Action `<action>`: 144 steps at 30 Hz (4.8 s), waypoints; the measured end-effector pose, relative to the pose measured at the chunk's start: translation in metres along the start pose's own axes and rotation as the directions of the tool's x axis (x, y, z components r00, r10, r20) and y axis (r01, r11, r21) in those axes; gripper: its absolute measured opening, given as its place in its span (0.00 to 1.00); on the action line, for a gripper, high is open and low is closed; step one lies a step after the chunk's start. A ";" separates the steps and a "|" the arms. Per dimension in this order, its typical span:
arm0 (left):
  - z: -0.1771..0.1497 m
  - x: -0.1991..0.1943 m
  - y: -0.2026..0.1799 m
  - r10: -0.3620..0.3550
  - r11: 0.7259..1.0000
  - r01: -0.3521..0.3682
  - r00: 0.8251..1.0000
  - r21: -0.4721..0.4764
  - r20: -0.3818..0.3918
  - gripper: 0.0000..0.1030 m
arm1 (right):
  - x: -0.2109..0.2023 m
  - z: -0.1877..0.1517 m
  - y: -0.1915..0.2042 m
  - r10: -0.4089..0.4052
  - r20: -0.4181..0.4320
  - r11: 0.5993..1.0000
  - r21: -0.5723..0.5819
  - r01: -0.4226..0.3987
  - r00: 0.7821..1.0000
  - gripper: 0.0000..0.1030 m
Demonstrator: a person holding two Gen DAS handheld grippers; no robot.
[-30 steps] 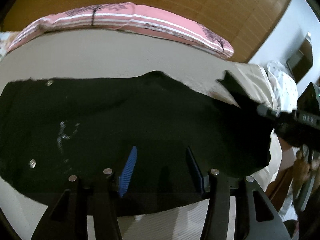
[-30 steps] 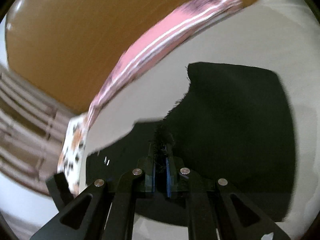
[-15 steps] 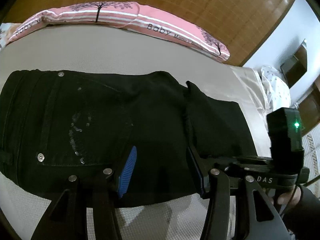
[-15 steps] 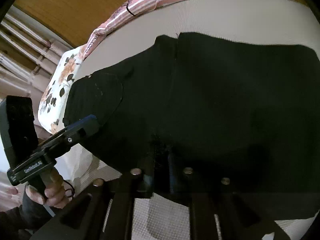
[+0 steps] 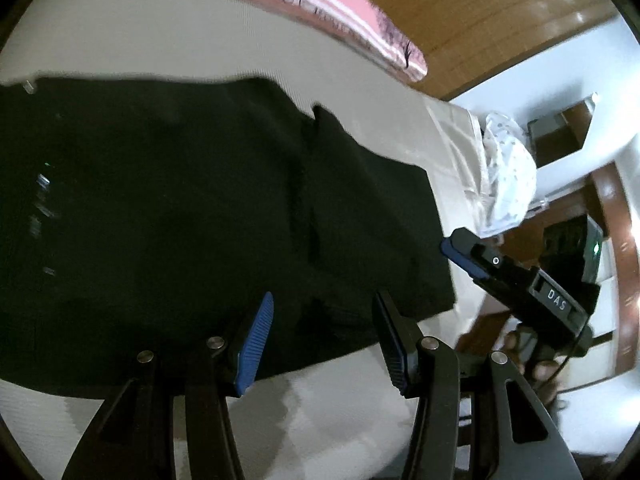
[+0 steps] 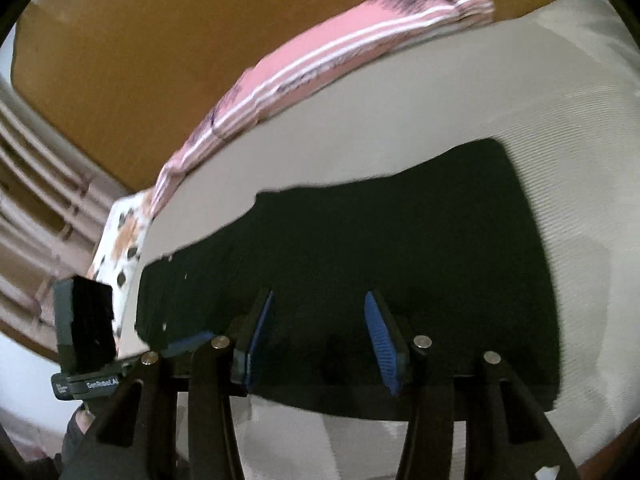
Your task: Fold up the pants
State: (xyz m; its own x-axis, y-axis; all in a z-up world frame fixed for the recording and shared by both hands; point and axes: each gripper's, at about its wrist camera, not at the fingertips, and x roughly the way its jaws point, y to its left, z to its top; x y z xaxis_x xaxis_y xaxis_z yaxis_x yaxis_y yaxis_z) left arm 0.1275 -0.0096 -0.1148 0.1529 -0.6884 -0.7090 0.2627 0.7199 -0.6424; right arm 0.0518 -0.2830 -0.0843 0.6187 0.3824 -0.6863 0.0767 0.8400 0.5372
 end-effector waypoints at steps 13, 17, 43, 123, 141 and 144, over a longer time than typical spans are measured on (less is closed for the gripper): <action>0.007 0.042 0.009 -0.053 0.982 0.030 0.992 -0.187 -0.118 0.50 | -0.017 0.013 -0.042 0.030 0.081 0.987 0.156 -0.042 0.996 0.44; 0.003 0.053 0.004 -0.093 0.976 0.064 0.987 -0.207 -0.131 0.50 | -0.020 0.015 -0.045 0.047 0.091 0.982 0.178 -0.062 0.995 0.49; -0.011 0.049 -0.002 0.068 0.992 -0.074 0.995 -0.101 -0.067 0.08 | 0.014 0.001 -0.059 -0.157 -0.065 0.971 0.174 0.166 0.986 0.52; -0.063 -0.130 0.189 0.403 0.830 -0.084 0.774 -0.552 0.489 0.25 | 0.117 0.000 0.088 -0.071 -0.158 0.992 -0.116 0.053 0.985 0.69; 0.003 -0.137 0.016 0.263 0.964 -0.230 0.761 -0.132 0.594 0.22 | 0.035 0.012 0.029 -0.114 -0.053 0.992 -0.054 0.111 0.992 0.69; 0.015 -0.119 -0.021 0.205 0.973 -0.229 0.785 -0.034 0.584 0.22 | 0.011 0.015 0.008 -0.127 -0.023 0.992 -0.019 0.127 0.992 0.69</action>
State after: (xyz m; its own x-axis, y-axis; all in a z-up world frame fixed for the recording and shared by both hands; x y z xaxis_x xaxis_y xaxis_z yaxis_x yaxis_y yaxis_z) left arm 0.1184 0.0553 -0.0124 0.7307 -0.4444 -0.5183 0.1881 0.8608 -0.4729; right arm 0.0711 -0.2781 -0.0804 0.5856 0.2810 -0.7603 0.1396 0.8890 0.4361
